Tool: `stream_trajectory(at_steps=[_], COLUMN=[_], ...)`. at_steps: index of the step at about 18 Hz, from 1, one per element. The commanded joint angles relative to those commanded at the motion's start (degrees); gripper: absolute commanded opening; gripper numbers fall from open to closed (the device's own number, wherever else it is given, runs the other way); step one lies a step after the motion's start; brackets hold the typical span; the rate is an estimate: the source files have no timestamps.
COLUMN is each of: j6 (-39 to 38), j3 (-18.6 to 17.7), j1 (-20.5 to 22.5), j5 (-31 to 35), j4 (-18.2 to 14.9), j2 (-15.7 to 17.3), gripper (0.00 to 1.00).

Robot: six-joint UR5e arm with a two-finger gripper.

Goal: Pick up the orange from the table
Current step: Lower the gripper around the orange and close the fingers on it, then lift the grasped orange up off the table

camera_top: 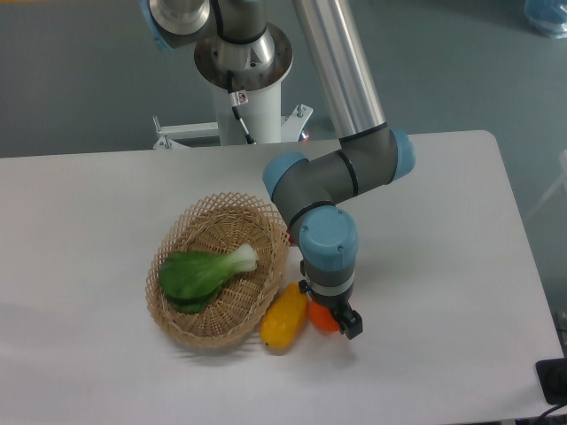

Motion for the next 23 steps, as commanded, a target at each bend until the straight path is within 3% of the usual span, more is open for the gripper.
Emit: stream_trajectory(at_steps=[6, 9, 12, 15, 20, 23], j6=[0.09, 0.18, 0.35, -0.61, -7.36, -12.19], j3=[0.26, 0.26, 1.31, 5.09, 8.34, 10.71], j1=[0.00, 0.09, 0.18, 1.14, 4.65, 8.07], j5=[0.00, 0.09, -0.09, -0.61, -7.80, -14.46], j4=[0.00, -0.09, -0.53, -1.93, -1.93, -3.16], j2=[0.35, 0.53, 1.40, 2.55, 5.79, 9.56], gripper=[0.70, 0.61, 0.61, 0.61, 0.60, 0.60])
